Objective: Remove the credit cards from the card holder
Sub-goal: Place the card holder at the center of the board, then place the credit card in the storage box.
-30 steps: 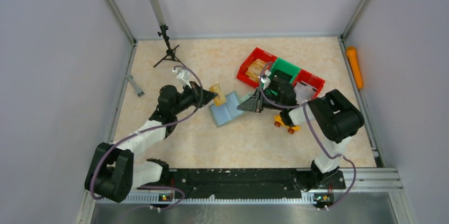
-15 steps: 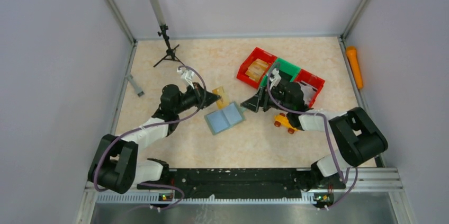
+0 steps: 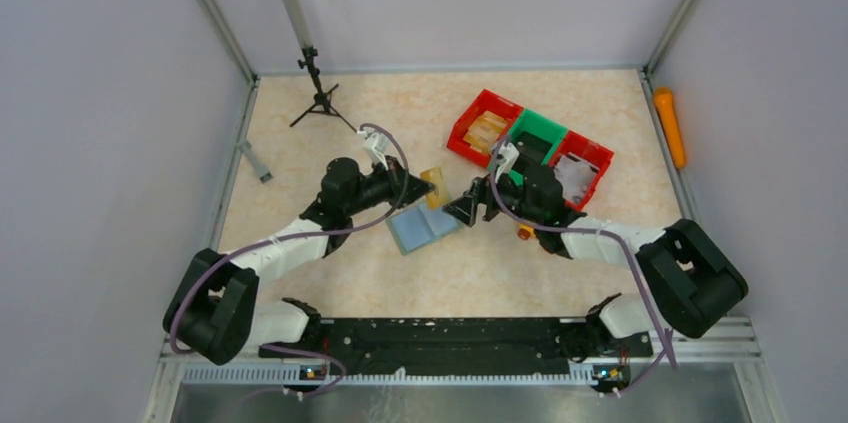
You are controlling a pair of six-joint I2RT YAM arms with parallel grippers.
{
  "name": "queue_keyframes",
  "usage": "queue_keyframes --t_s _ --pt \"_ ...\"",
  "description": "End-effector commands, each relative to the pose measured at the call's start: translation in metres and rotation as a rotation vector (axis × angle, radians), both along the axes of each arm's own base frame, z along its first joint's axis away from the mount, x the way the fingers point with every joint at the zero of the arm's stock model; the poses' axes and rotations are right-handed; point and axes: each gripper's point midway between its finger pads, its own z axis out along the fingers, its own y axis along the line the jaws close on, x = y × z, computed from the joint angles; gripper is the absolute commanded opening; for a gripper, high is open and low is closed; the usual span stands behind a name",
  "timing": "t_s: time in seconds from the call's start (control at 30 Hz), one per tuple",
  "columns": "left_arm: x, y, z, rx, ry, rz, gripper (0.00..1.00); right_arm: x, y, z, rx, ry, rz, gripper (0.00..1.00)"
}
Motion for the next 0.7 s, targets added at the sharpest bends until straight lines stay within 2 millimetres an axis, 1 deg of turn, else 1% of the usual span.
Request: queue_keyframes --t_s 0.0,0.23,0.6,0.67 --pt "0.011 -0.015 0.010 0.044 -0.073 0.035 0.00 0.002 0.009 0.023 -0.028 -0.151 -0.014 0.88" --pt "0.005 -0.032 0.010 0.069 -0.103 0.038 0.00 -0.001 0.016 0.028 -0.038 -0.194 -0.039 0.88" --pt "0.006 -0.038 0.010 0.090 -0.112 0.092 0.00 -0.001 0.023 0.028 -0.096 -0.244 -0.123 0.87" --pt "0.004 -0.041 0.011 0.089 -0.113 0.083 0.00 0.000 0.023 0.027 -0.100 -0.247 -0.135 0.85"
